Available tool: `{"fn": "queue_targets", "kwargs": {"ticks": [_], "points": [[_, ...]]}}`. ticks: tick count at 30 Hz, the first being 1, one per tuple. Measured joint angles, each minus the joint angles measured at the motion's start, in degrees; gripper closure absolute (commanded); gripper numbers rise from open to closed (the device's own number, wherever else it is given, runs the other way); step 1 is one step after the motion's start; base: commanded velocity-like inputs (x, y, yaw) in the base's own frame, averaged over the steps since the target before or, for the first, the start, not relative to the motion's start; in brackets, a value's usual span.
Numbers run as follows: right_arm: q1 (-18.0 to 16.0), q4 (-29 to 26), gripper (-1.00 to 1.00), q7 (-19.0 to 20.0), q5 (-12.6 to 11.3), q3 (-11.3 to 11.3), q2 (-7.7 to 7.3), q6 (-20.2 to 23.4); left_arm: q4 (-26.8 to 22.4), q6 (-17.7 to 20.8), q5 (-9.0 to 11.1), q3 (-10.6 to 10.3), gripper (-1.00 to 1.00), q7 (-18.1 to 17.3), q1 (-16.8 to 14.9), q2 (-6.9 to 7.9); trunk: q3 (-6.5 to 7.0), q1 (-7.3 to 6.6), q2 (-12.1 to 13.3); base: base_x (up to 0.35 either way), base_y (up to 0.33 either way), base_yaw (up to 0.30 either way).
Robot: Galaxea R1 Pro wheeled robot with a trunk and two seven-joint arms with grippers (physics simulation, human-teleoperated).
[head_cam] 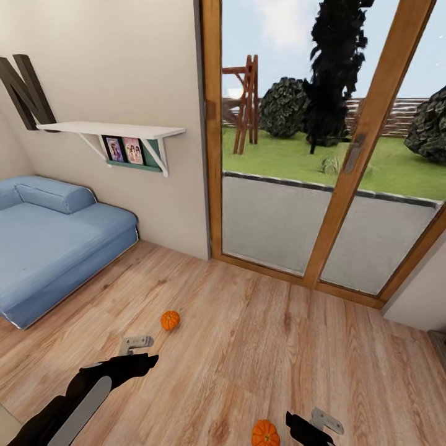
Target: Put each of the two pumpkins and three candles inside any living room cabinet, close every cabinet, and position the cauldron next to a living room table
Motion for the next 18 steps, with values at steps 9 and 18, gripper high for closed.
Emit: {"fn": "queue_targets", "kwargs": {"ticks": [9, 18], "points": [[0.0, 0.0, -1.0, -0.3, 0.0, 0.0, 0.31, 0.1, 0.0, 0.0, 0.0, 0.0, -1.0, 0.0, 0.0, 0.0, -1.62, 1.98, -3.6, 0.0, 0.0, 0.0], [0.0, 0.0, -1.0, -0.3, 0.0, 0.0, 0.32, -0.1, 0.0, 0.0, 0.0, -0.1, -1.0, 0.0, 0.0, 0.01, -3.24, 3.96, -7.2, 0.0, 0.0, 0.0]]}}
